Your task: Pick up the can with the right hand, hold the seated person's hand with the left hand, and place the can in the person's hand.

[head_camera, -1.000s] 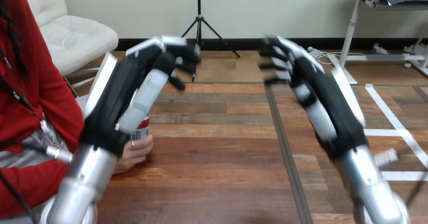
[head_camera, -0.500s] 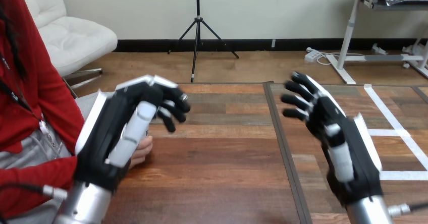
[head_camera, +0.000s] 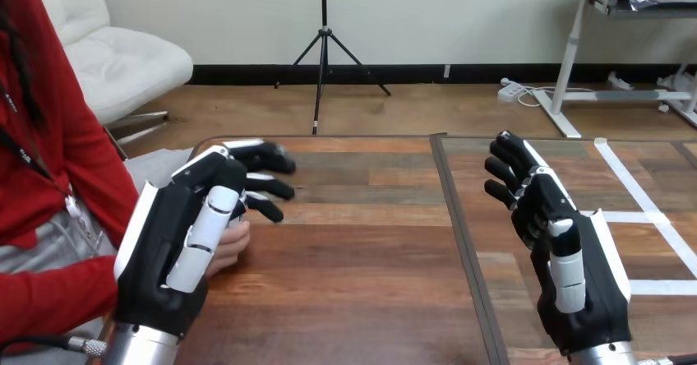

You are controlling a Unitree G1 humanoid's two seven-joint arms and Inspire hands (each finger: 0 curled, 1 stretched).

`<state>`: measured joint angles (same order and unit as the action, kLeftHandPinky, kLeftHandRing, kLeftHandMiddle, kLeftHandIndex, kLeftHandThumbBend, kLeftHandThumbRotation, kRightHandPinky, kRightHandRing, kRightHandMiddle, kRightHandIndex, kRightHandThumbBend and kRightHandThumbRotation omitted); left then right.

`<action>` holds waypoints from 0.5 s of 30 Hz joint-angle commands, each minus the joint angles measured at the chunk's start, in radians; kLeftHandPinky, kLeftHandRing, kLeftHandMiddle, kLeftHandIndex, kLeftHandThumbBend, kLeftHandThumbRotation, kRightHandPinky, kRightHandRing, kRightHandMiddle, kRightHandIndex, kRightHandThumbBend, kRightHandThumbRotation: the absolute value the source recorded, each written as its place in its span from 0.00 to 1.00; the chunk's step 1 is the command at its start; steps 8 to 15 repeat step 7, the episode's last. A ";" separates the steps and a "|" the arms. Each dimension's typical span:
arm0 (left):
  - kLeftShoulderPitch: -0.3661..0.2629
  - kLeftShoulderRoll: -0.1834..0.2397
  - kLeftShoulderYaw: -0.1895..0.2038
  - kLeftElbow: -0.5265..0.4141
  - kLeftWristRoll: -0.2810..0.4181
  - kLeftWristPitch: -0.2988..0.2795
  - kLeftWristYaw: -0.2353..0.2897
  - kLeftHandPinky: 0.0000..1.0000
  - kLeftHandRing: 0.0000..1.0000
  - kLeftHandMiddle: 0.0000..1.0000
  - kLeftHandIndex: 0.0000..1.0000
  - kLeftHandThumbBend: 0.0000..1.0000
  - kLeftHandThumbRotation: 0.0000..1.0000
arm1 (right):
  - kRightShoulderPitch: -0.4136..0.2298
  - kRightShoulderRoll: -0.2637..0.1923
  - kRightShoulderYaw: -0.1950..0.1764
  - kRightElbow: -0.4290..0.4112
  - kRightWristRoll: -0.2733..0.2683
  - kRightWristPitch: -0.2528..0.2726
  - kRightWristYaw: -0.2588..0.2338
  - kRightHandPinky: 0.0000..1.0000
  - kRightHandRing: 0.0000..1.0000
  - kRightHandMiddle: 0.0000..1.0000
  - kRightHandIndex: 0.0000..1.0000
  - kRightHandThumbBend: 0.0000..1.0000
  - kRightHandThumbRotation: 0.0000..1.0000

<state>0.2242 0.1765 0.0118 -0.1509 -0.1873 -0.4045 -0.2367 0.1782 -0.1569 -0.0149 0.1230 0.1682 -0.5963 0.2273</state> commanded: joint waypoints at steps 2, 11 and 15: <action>-0.050 -0.020 0.019 -0.006 0.017 -0.019 0.023 0.65 0.80 0.80 0.77 0.56 0.88 | -0.023 -0.003 -0.010 -0.058 0.025 -0.007 0.024 0.91 0.92 0.92 0.91 0.97 1.00; -0.056 -0.024 0.023 -0.006 0.027 -0.014 0.035 0.71 0.84 0.83 0.80 0.57 0.86 | -0.011 -0.010 -0.010 -0.063 0.044 0.014 0.051 0.88 0.90 0.92 0.91 0.98 1.00; -0.056 -0.024 0.023 -0.006 0.027 -0.014 0.035 0.71 0.84 0.83 0.80 0.57 0.86 | -0.011 -0.010 -0.010 -0.063 0.044 0.014 0.051 0.88 0.90 0.92 0.91 0.98 1.00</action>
